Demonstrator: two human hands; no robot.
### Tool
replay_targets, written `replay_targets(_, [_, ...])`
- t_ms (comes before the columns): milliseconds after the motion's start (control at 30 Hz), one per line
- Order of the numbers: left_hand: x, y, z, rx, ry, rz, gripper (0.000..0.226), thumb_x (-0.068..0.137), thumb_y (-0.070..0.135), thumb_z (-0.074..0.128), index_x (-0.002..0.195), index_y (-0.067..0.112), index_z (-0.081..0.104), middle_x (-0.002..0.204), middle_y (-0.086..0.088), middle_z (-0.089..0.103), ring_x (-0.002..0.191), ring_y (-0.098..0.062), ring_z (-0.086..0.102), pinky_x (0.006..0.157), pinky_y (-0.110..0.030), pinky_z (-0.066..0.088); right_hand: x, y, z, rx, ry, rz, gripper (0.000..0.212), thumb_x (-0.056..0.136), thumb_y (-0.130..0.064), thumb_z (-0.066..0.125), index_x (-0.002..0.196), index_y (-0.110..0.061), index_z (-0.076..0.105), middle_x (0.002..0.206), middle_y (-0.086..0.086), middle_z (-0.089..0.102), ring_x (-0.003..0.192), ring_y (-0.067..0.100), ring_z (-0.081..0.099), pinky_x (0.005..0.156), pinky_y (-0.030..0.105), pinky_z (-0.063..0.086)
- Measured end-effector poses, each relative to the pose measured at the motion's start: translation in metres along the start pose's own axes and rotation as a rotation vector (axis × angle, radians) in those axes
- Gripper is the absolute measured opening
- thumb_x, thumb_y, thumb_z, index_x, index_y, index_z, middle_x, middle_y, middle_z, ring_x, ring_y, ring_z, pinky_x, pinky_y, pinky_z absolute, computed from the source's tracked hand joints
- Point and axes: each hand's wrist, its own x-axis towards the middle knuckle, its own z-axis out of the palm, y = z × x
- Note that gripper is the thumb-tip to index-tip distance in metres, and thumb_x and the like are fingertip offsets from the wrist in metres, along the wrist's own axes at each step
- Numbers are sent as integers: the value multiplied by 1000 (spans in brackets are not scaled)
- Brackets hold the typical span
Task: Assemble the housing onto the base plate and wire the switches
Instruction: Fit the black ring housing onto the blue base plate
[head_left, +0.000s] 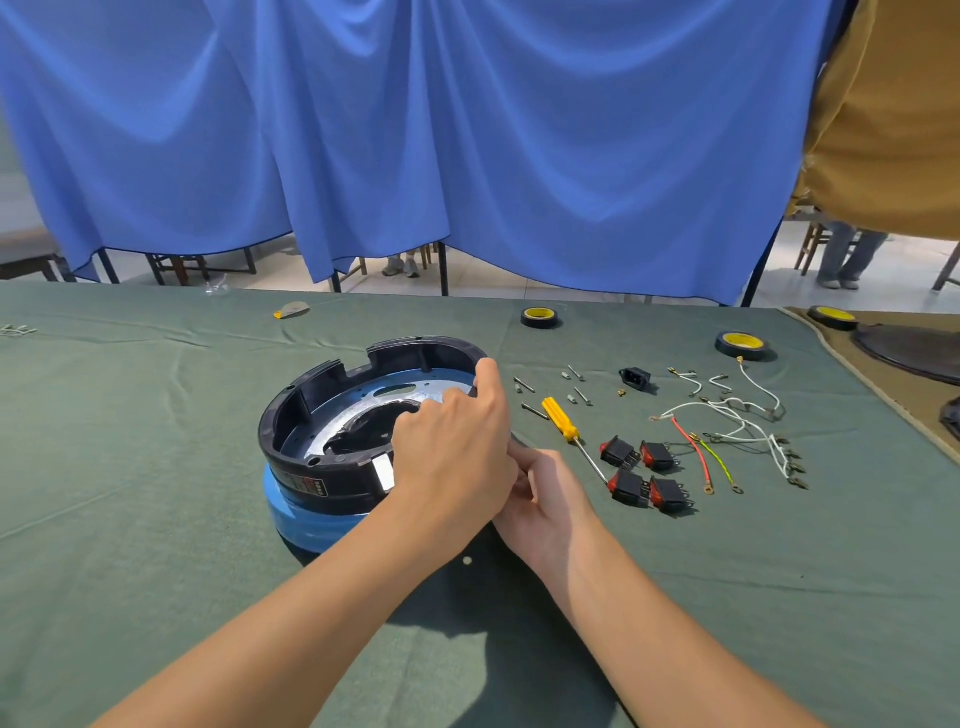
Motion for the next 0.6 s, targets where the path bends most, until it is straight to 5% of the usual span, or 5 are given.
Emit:
replay_targets(200, [4,-3,1,-11,-8,-33,44,84,15,58,92,17,15,58,1,35,47,-19,23,46,-28,13,-5,4,2,59,26,-17,19,92,11,42,83,-1,53,45,12,56,35,22,57,40,25,49])
replay_targets(600, [5,0,0,-7,-53,-47,44,85,18,60,93,17,17,61,0,37,48,-19,25,46,-28,14,-7,5,2,67,60,-7,17,91,9,45,81,-3,49,42,11,54,32,21,55,39,24,48])
